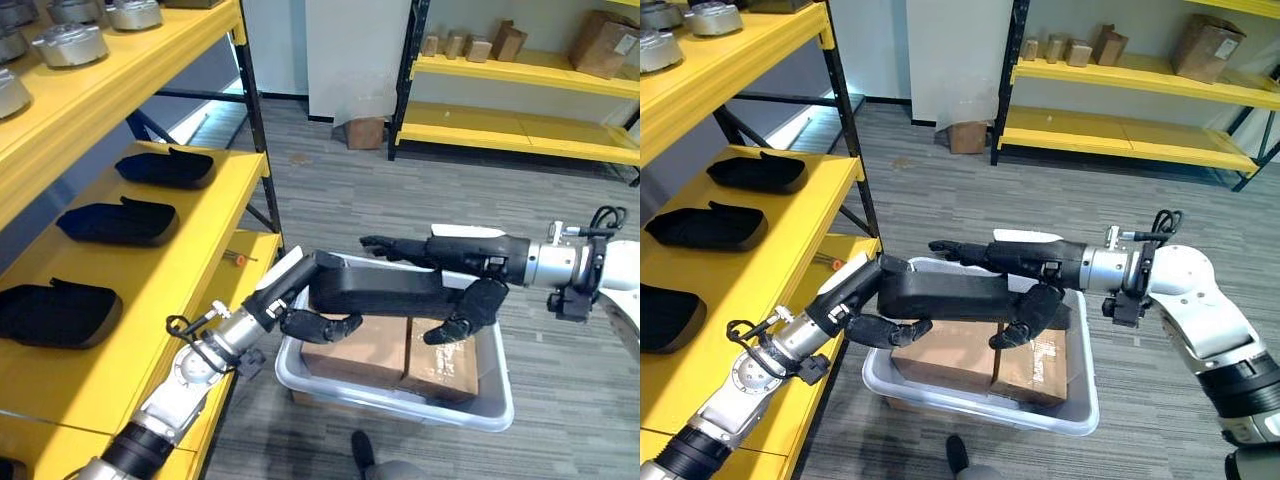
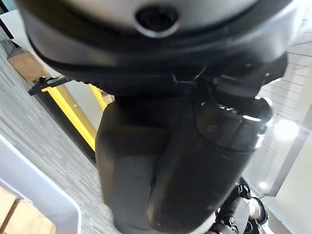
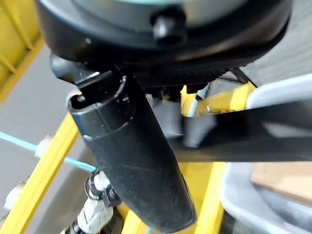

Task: Move parts from the plastic box to the shelf.

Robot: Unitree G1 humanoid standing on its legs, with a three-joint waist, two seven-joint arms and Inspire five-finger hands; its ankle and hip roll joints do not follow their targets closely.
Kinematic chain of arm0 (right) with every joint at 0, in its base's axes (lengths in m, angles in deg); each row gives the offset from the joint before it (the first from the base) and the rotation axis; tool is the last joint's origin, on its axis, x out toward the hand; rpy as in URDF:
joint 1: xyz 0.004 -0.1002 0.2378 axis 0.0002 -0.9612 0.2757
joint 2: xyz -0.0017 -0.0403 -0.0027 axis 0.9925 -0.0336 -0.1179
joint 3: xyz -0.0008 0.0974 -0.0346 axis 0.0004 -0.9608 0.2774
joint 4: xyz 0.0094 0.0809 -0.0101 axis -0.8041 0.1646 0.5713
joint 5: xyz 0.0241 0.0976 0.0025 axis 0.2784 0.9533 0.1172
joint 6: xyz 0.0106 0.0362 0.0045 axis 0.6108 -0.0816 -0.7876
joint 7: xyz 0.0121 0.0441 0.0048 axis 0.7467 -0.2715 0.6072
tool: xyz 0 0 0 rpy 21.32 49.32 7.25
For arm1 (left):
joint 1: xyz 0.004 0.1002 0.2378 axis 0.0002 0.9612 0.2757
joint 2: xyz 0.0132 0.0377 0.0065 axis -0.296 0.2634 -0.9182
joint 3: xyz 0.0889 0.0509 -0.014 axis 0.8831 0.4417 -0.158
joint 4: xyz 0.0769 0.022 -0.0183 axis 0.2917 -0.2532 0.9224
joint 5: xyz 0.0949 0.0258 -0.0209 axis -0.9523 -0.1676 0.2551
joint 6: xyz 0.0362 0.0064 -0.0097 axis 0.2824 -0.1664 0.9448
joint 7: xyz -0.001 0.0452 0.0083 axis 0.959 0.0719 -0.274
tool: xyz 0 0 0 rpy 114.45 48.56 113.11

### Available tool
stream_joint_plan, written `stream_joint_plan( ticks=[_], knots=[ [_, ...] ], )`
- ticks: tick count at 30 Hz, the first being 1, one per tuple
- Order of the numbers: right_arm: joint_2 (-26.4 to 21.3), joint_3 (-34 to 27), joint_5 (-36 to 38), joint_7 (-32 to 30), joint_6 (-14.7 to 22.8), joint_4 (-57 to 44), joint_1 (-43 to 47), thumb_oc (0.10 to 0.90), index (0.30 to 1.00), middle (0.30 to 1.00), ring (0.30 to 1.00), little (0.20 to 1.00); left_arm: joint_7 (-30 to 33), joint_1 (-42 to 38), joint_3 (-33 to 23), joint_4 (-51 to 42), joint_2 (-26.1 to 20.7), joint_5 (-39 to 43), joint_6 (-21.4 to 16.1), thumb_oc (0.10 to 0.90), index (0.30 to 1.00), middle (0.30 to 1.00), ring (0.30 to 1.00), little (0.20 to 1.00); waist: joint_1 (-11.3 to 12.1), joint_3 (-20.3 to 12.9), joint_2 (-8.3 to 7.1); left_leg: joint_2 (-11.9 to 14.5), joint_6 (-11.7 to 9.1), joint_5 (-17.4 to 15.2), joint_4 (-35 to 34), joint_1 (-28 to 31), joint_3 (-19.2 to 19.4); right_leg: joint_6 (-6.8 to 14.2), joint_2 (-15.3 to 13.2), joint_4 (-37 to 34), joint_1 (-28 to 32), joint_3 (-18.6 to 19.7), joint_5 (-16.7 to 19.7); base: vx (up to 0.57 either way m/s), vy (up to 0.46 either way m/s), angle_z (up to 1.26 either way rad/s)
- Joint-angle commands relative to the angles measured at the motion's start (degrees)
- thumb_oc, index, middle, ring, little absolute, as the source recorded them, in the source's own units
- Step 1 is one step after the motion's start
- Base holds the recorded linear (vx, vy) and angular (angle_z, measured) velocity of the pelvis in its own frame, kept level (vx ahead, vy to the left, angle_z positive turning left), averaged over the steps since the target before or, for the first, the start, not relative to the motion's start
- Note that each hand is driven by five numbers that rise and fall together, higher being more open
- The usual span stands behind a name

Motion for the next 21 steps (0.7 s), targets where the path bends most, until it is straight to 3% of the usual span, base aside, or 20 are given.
stream_joint_plan(
  ticks=[1,3,4,5,8,10,12,17,21],
  knots=[
    [0.6,-8.9,4.7,-14.8,7.7,-1.4,1.9,0.9,1.0,1.0,1.0,1.0,3.1,-7.5,-3.2,-4.6,1.5,3.7,-5.9,0.4,0.3,0.3,0.3,0.3,-0.5,-4.8,-1.19,3.9,-0.8,-1.8,-0.5,-1.7,-1.8,3.8,-2.7,0.4,5.5,0.8,-6.8,0.0,0.024,-0.11],
    [1.5,-11.7,3.3,-20.5,9.5,-1.7,0.8,0.9,1.0,1.0,1.0,1.0,2.6,-6.9,-4.2,-4.7,1.4,4.0,-5.8,0.4,0.3,0.3,0.3,0.3,-0.7,-4.8,-0.96,3.9,-0.7,-1.9,-0.5,-1.5,-1.6,3.8,-2.7,0.4,5.5,1.0,-6.9,0.0,0.031,-0.11],
    [4.2,-16.3,4.6,-29.5,12.4,-2.7,0.3,0.9,1.0,1.0,1.0,1.0,2.3,-5.9,-5.5,-5.3,1.3,4.5,-5.4,0.4,0.3,0.3,0.3,0.3,-1.2,-5.0,-0.4,3.9,-0.6,-2.0,-0.5,-1.4,-1.1,3.9,-2.6,0.4,5.4,1.6,-6.9,0.0,0.05,-0.12],
    [6.3,-19.0,3.8,-33.5,13.0,-3.4,0.0,0.9,1.0,1.0,1.0,1.0,2.1,-5.4,-6.3,-5.3,1.3,4.7,-5.5,0.4,0.3,0.3,0.3,0.3,-1.4,-4.9,0.0,4.0,-0.6,-2.2,-0.5,-1.3,-0.8,3.9,-2.6,0.4,5.3,1.8,-6.9,0.0,0.059,-0.13],
    [10.6,-22.9,3.6,-38.3,14.6,-6.2,-0.8,0.9,1.0,1.0,1.0,1.0,2.0,-4.3,-7.8,-6.7,1.4,5.0,-4.6,0.4,0.3,0.3,0.3,0.3,-1.7,-4.9,0.57,4.0,-0.4,-2.4,-0.5,-1.0,-0.3,4.0,-2.6,0.4,5.3,2.2,-7.0,0.0,0.036,-0.16],
    [15.6,-26.5,2.9,-47.5,18.1,-9.5,-2.6,0.9,1.0,1.0,1.0,1.0,3.1,-2.9,-8.6,-8.0,2.4,3.7,-4.5,0.4,0.3,0.3,0.3,0.3,-2.0,-4.7,1.48,4.1,-0.3,-2.6,-0.5,-0.8,0.3,4.0,-2.7,0.4,5.3,2.4,-7.1,0.0,0.075,-0.08],
    [17.4,-27.4,1.3,-49.9,18.3,-10.4,-3.3,0.9,1.0,1.0,1.0,1.0,3.6,-2.8,-8.5,-8.5,2.4,3.8,-4.0,0.4,0.3,0.3,0.3,0.3,-2.0,-4.8,1.73,4.1,-0.4,-2.6,-0.5,-0.7,0.4,4.0,-2.7,0.4,5.3,2.5,-7.1,0.0,0.052,-0.01],
    [24.2,-28.4,-12.1,-64.4,20.6,-14.9,-11.6,0.9,1.0,1.0,1.0,1.0,6.5,-1.7,-8.0,-11.3,4.0,1.5,-2.4,0.4,0.3,0.3,0.3,0.3,-2.9,-4.2,3.26,4.0,-0.1,-2.5,-0.5,-0.8,1.3,4.0,-3.0,0.4,4.8,3.2,-6.9,-0.02,0.079,-0.03],
    [28.2,-28.3,-16.4,-73.6,22.9,-13.8,-16.6,0.9,1.0,1.0,1.0,1.0,8.4,-1.0,-8.1,-12.3,4.5,0.3,-1.9,0.4,0.3,0.3,0.3,0.3,-3.9,-3.8,3.96,3.9,-0.1,-2.9,-0.5,-0.4,1.9,4.3,-3.2,0.4,4.9,3.2,-7.2,-0.01,0.072,-0.1]
  ],
)
